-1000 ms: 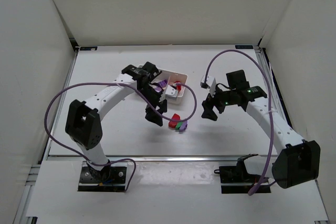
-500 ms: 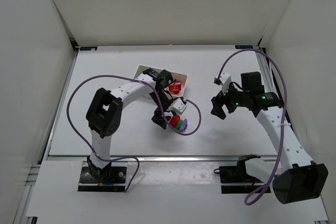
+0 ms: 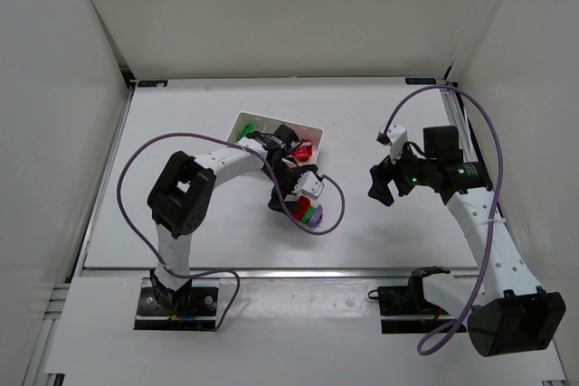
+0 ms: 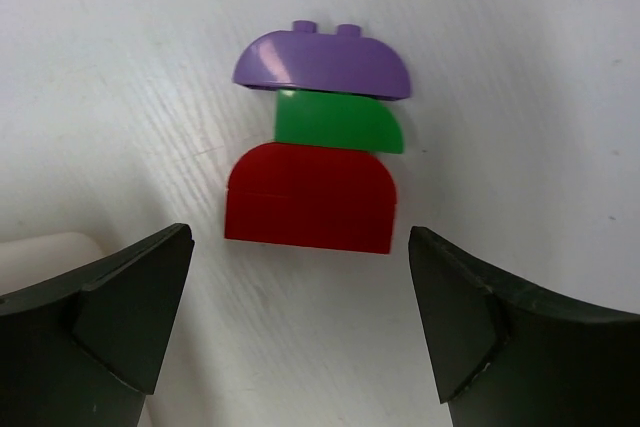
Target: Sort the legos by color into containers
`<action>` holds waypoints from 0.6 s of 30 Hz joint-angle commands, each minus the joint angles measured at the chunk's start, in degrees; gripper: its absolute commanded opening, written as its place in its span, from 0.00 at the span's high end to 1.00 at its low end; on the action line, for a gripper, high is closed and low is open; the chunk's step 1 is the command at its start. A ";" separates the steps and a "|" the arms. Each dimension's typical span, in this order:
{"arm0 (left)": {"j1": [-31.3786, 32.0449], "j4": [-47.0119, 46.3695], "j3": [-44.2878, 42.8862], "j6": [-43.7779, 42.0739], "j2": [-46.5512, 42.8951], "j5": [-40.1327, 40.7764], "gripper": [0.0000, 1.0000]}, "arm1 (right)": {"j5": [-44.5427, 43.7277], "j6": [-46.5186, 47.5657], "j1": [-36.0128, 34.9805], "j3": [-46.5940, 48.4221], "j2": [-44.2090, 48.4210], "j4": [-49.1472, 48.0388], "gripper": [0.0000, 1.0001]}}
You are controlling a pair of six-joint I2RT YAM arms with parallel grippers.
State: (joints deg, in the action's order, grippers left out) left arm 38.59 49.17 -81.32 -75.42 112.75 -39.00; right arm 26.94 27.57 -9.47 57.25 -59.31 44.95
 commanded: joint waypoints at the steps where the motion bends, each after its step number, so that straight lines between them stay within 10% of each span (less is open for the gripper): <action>1: 0.35 -6.80 1.33 3.35 -3.85 0.86 0.01 | 0.39 -0.24 0.25 0.40 -0.54 -0.12 0.08; 18: 2.02 -5.13 6.52 -0.60 -5.96 -1.86 0.01 | 0.66 0.47 0.25 0.05 -2.21 -0.74 0.08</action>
State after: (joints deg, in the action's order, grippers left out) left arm 39.75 43.38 -76.23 -73.78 111.59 -38.24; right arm 27.11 27.62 -9.43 57.25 -61.34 44.93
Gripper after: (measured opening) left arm 0.995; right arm 0.919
